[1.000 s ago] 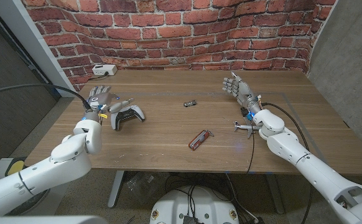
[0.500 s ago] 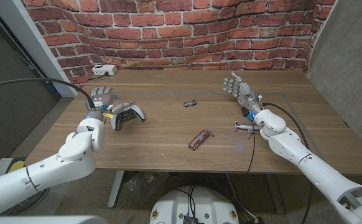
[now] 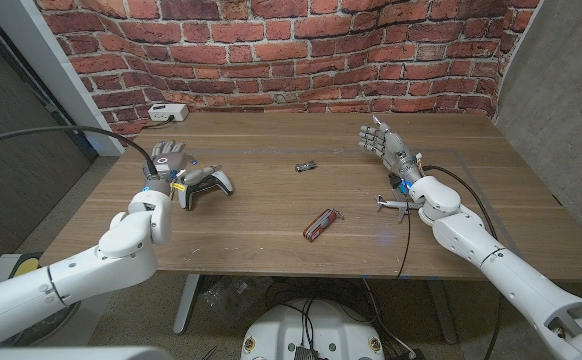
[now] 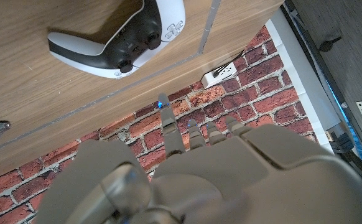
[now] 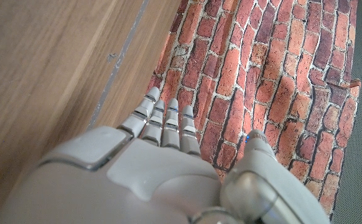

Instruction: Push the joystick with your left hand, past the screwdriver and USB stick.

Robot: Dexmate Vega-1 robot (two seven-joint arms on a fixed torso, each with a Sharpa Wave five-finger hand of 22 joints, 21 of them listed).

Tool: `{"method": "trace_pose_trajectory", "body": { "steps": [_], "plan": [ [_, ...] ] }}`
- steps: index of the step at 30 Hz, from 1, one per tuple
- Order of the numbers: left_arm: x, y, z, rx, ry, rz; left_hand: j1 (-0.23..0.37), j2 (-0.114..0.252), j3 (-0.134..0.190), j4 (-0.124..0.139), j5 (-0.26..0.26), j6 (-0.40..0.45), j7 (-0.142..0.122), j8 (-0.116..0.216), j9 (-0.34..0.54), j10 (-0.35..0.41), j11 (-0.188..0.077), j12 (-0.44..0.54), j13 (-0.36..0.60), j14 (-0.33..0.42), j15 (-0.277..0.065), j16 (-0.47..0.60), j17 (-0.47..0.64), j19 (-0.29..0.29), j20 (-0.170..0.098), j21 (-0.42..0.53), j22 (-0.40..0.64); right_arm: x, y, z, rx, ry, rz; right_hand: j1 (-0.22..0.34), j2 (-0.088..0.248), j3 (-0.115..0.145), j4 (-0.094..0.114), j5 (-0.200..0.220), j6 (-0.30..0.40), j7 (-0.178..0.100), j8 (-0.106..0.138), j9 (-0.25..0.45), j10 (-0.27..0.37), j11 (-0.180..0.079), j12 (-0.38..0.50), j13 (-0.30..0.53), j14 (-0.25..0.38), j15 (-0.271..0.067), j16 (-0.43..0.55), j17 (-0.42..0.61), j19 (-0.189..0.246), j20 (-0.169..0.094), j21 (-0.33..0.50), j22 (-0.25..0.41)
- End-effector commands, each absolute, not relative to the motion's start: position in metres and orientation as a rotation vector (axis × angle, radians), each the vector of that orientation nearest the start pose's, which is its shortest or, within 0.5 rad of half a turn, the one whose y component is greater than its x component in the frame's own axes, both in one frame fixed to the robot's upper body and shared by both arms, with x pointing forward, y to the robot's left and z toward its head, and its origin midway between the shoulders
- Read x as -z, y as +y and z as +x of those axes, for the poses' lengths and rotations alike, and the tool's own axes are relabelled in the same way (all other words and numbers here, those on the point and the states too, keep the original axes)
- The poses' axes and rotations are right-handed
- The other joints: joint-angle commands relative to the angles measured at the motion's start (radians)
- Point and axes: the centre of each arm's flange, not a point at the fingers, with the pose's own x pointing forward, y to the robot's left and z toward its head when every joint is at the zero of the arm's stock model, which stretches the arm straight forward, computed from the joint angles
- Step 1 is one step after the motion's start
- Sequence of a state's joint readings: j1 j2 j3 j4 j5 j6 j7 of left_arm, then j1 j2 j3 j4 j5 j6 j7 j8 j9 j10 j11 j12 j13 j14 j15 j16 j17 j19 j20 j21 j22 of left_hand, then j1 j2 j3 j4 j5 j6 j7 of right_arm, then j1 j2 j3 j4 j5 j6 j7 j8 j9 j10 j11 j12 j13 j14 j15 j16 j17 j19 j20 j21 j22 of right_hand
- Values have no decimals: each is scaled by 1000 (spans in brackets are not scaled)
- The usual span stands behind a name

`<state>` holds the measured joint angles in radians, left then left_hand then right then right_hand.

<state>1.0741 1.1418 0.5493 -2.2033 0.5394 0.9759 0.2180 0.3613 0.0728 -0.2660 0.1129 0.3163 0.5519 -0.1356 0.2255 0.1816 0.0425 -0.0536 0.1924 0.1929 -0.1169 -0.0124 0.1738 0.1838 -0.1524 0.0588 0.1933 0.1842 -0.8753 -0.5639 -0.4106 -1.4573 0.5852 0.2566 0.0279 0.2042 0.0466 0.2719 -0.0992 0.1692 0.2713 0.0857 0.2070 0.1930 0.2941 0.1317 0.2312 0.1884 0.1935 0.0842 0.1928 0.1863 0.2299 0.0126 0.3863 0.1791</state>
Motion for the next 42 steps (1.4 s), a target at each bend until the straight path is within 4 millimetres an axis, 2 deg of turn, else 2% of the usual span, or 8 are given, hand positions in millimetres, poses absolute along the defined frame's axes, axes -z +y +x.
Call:
{"method": "trace_pose_trajectory", "body": {
  "steps": [1,18,33,42],
  "plan": [
    [21,328,512,-515,-258,1530,6,-2,-6,0,5,3,-4,-3,1,-6,-1,4,2,-12,0,7,4,-10,2,5,5,16,-254,627,-306,-625,-76,3,8,6,-4,7,8,-4,-3,3,10,1,1,3,6,2,-1,2,8,-4,-6,3],
    [26,318,513,-507,-255,1538,7,3,-10,2,7,21,-2,-2,1,4,-11,12,2,-6,-6,12,4,-7,2,9,5,19,-260,628,-300,-615,-61,2,9,6,-4,7,9,-4,-3,3,11,0,0,3,6,2,-1,2,9,-4,-10,3],
    [33,311,525,-476,-260,1513,8,7,-12,3,9,20,0,-7,1,9,-5,15,2,-1,-7,14,3,-7,1,11,5,18,-265,628,-304,-610,-76,1,9,5,-4,7,9,-3,-3,3,12,1,0,3,7,2,-1,2,10,-3,-13,3],
    [34,308,525,-478,-254,1506,9,10,-13,3,10,29,6,-6,2,11,-6,17,2,2,-8,15,3,-6,2,12,5,19,-269,628,-300,-606,-69,0,9,5,-4,7,9,-3,-3,3,13,1,0,3,6,2,-1,2,11,-4,-15,3]
  ]
}}
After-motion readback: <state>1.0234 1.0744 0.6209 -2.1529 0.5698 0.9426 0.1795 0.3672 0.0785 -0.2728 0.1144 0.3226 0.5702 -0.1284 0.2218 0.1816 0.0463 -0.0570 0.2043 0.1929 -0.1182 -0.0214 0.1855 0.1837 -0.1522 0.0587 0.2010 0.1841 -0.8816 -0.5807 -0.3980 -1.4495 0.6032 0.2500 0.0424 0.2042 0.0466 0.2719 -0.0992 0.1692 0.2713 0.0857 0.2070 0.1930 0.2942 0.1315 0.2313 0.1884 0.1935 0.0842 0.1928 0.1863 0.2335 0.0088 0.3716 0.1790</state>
